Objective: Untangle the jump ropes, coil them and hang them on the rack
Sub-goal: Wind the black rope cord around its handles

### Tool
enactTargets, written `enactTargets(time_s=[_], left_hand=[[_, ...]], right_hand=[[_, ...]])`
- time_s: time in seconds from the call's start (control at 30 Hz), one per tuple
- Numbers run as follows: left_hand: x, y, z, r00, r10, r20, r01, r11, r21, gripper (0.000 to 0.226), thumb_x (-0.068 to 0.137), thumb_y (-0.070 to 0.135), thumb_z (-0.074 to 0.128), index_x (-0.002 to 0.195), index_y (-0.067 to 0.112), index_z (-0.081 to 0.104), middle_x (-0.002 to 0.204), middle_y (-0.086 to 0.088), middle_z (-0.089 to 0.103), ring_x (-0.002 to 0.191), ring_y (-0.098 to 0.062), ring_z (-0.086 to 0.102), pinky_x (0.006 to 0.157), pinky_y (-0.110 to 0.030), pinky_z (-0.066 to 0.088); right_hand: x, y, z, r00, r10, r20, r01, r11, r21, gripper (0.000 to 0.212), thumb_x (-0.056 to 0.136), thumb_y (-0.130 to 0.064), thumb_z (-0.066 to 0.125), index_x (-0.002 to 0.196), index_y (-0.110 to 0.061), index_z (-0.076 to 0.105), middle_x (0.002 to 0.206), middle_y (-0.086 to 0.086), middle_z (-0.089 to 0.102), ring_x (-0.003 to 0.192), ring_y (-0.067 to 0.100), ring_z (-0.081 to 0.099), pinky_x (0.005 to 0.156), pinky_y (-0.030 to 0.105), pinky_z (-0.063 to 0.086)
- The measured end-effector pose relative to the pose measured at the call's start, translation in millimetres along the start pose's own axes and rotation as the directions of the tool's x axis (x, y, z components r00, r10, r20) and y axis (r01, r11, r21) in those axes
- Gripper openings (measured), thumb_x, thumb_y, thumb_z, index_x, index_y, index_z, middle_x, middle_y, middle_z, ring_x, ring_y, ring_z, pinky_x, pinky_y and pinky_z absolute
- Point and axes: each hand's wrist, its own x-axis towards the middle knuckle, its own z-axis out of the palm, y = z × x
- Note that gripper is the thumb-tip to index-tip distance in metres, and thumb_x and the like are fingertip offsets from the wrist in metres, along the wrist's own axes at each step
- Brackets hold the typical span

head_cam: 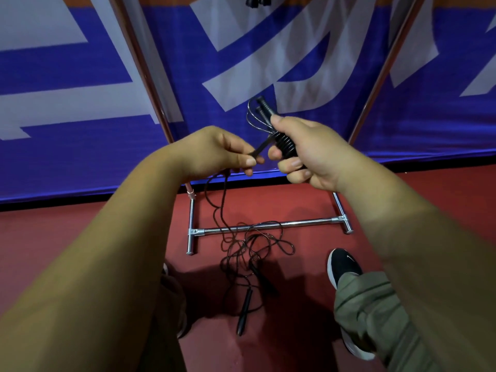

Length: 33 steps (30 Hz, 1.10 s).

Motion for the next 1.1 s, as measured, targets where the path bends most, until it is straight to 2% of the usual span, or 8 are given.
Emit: enactTargets(time_s=[0.1,0.3,0.4,0.5,0.7,0.87,1.0,1.1], left_hand=[[4.1,-2.5,5.0,0.998,-0.060,-0.025,0.063,0.990,0.126,0.008,0.096,0.034,0.076,0.100,0.034,0.083,0.088,0.012,0.079,0.077,-0.001,0.067,0.078,-0.027,0.053],[7.8,-5.8,17.1,0.988,-0.155,-0.019,0.156,0.987,0.048,0.018,0.098,0.036,0.074,0.097,0.020,0.081,0.089,0.000,0.081,0.079,-0.011,0.074,0.065,-0.023,0.062],[10.1,-10.4,18.2,0.984,-0.174,-0.047,0.173,0.985,-0.023,0.018,0.100,0.031,0.073,0.097,0.015,0.080,0.092,-0.010,0.080,0.087,-0.022,0.078,0.074,-0.033,0.066],[13.2,-14.9,14.8,0.979,-0.172,-0.113,0.148,0.970,-0.195,0.017,0.101,0.024,0.071,0.110,0.011,0.077,0.106,-0.011,0.079,0.093,-0.016,0.078,0.082,-0.040,0.066],[11.2,-14.7,6.2,0.972,-0.005,-0.234,-0.071,0.945,-0.318,0.021,0.097,-0.007,0.062,0.113,0.001,0.074,0.103,-0.013,0.079,0.095,-0.022,0.076,0.083,-0.036,0.062],[9.1,-5.5,2.5,0.979,0.074,-0.190,-0.153,0.883,-0.444,0.016,0.084,-0.005,0.078,0.095,0.007,0.079,0.114,-0.027,0.074,0.113,-0.041,0.071,0.105,-0.046,0.054],[7.7,-0.2,5.7,0.974,0.165,-0.152,-0.214,0.886,-0.411,0.022,0.076,-0.008,0.083,0.081,0.013,0.079,0.104,-0.016,0.078,0.118,-0.040,0.070,0.103,-0.043,0.058],[6.3,7.5,6.3,0.971,0.209,-0.117,-0.231,0.943,-0.237,0.018,0.078,-0.009,0.083,0.084,0.007,0.077,0.104,-0.011,0.080,0.109,-0.027,0.075,0.099,-0.037,0.059]], right_hand=[[0.3,3.6,4.7,1.000,-0.003,0.014,0.003,0.999,-0.039,0.021,0.107,-0.041,0.059,0.094,-0.024,0.057,0.077,0.006,0.056,0.052,0.013,0.029,0.051,0.024,0.014],[-1.3,2.9,11.0,0.994,0.035,0.104,-0.029,0.998,-0.056,0.029,0.109,-0.037,0.052,0.112,-0.011,0.063,0.074,0.009,0.056,0.050,0.011,0.026,0.047,0.021,0.015],[-4.8,-0.2,10.9,0.985,0.066,0.160,-0.053,0.995,-0.087,0.024,0.109,-0.032,0.051,0.102,-0.010,0.054,0.074,0.008,0.056,0.050,0.010,0.025,0.044,0.018,0.017],[-7.5,-3.6,10.5,0.977,0.061,0.204,-0.054,0.998,-0.041,0.022,0.109,-0.030,0.051,0.113,-0.009,0.055,0.071,0.004,0.054,0.047,0.007,0.025,0.044,0.019,0.013],[-17.7,-5.1,7.2,0.902,0.209,0.378,-0.151,0.973,-0.177,0.036,0.110,-0.026,0.047,0.078,-0.008,0.051,0.063,0.000,0.051,0.043,0.004,0.025,0.042,0.021,0.010],[-20.7,3.9,11.8,0.762,0.365,0.535,-0.187,0.915,-0.358,0.006,0.103,-0.022,0.056,0.108,-0.020,0.053,0.072,0.005,0.049,0.046,0.008,0.025,0.043,0.018,0.013],[-14.5,15.1,11.5,0.763,0.466,0.447,-0.246,0.850,-0.465,0.026,0.104,-0.018,0.058,0.078,-0.017,0.052,0.073,0.006,0.052,0.045,0.010,0.025,0.043,0.017,0.014],[-11.6,18.4,7.6,0.785,0.518,0.339,-0.303,0.799,-0.520,0.019,0.102,-0.017,0.062,0.084,-0.014,0.055,0.085,0.008,0.059,0.049,0.010,0.027,0.041,0.015,0.016]])
